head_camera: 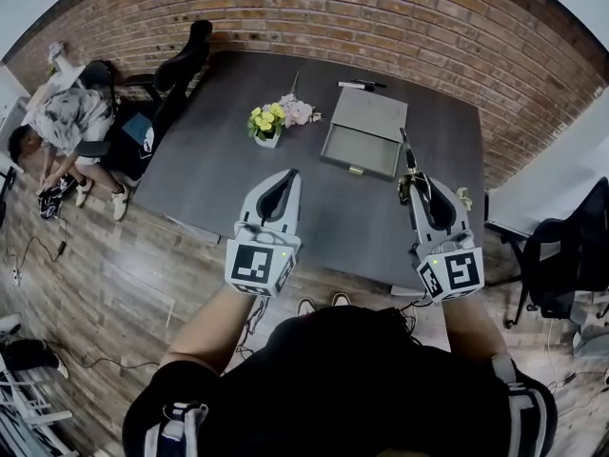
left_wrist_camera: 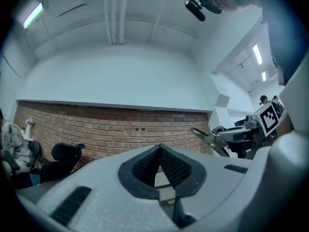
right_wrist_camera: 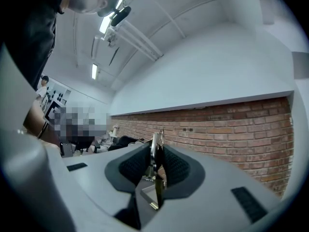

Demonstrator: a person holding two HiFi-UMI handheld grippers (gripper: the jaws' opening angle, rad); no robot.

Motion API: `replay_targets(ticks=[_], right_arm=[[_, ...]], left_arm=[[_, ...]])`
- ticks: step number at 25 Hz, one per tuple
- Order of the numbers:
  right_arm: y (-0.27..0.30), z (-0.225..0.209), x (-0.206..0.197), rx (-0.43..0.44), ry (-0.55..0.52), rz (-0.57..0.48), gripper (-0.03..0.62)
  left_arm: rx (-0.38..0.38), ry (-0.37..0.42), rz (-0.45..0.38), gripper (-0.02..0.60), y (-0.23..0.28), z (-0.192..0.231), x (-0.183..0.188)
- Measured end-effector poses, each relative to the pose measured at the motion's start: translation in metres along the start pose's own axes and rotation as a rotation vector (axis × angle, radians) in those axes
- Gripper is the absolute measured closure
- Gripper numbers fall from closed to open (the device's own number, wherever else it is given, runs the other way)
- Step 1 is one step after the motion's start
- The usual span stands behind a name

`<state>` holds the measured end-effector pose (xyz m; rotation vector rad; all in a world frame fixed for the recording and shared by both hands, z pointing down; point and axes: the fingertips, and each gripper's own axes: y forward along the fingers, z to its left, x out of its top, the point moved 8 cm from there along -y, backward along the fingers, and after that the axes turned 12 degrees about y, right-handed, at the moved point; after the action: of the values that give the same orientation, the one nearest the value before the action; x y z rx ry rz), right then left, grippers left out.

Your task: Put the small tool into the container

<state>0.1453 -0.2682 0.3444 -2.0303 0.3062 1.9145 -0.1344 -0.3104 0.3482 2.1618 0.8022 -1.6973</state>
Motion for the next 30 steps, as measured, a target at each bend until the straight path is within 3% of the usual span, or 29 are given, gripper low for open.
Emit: replay_targets(ticks=[16, 30], right_arm=[[0.014, -0.024, -0.009, 0.042, 0.0, 0.015, 0.513], [0.088, -0.056, -0.073, 0.136, -0.191, 0.238, 0.513]], left_arm=[[0.027, 0.023, 0.019, 0.572, 0.013, -0.009, 0.001], [0.067, 0.02, 0.046, 0.572, 0.021, -0.009, -0.007]])
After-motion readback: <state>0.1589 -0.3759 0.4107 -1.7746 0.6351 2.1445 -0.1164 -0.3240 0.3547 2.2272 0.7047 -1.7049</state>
